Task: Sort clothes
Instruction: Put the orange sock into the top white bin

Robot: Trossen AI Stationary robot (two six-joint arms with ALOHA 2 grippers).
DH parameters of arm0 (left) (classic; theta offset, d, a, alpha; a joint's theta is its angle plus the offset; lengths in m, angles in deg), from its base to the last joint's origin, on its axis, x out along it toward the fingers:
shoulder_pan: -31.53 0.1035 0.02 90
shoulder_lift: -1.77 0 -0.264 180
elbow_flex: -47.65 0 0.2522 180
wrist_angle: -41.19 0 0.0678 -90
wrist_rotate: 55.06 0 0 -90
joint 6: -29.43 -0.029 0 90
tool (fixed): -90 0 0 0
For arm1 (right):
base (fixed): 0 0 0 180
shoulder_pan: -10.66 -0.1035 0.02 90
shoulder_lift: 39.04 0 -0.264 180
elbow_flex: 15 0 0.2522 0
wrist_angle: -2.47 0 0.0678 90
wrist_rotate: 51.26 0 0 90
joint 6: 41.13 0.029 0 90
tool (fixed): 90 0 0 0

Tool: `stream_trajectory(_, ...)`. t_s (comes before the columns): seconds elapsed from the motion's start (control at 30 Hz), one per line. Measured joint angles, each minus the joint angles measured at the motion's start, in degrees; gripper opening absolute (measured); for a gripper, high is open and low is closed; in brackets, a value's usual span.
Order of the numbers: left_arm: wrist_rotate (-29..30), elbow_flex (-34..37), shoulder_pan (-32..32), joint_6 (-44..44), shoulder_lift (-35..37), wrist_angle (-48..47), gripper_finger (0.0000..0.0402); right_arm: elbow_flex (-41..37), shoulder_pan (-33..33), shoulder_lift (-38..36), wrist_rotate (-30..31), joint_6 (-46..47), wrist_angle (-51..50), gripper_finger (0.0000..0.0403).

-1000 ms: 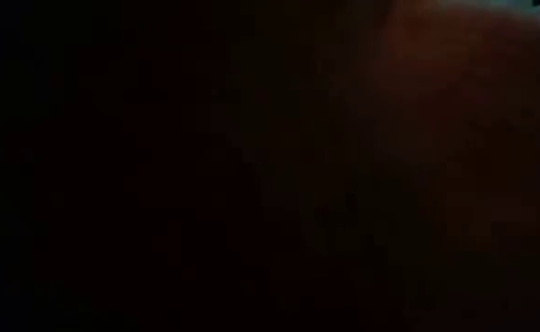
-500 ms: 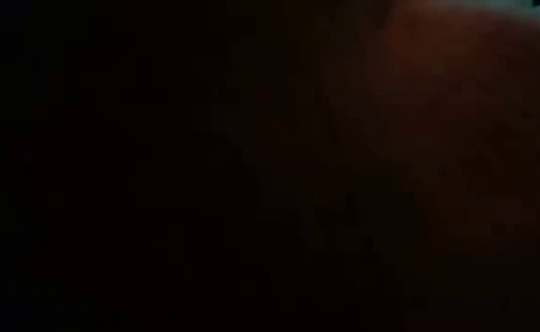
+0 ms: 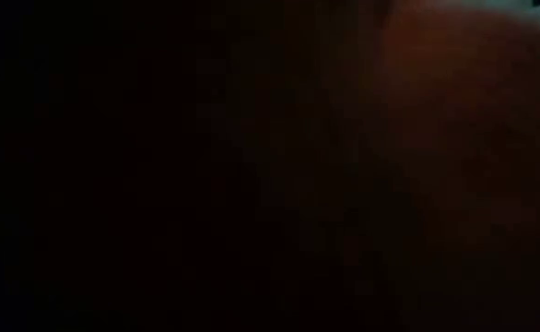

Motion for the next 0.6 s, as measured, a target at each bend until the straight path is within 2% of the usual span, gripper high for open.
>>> stream_trajectory(0.1,0.94,-2.35,-4.86,1.86,-5.3,-0.02,0.0202,-5.97,-3.93,-4.33,6.75,5.14,1.3,0.0288)
stream_trajectory(0.27,4.44,-5.1,-11.28,5.78,-14.38,1.1,0.0202,-14.06,-10.28,-9.93,12.76,13.99,3.23,0.0288)
stream_trajectory(0.4,5.05,-7.13,-14.94,7.09,-22.58,5.06,0.0202,-19.27,-15.71,-12.36,20.06,19.76,5.13,0.0288)
stream_trajectory(0.5,5.05,-8.3,-17.09,7.71,-28.33,7.55,0.0202,-21.85,-18.6,-12.79,23.51,22.34,7.27,0.0288)
stream_trajectory(0.6,4.97,-9.56,-18.48,9.42,-33.72,10.39,0.0202,-22.97,-20.16,-12.75,24.14,23.88,8.49,0.0288)
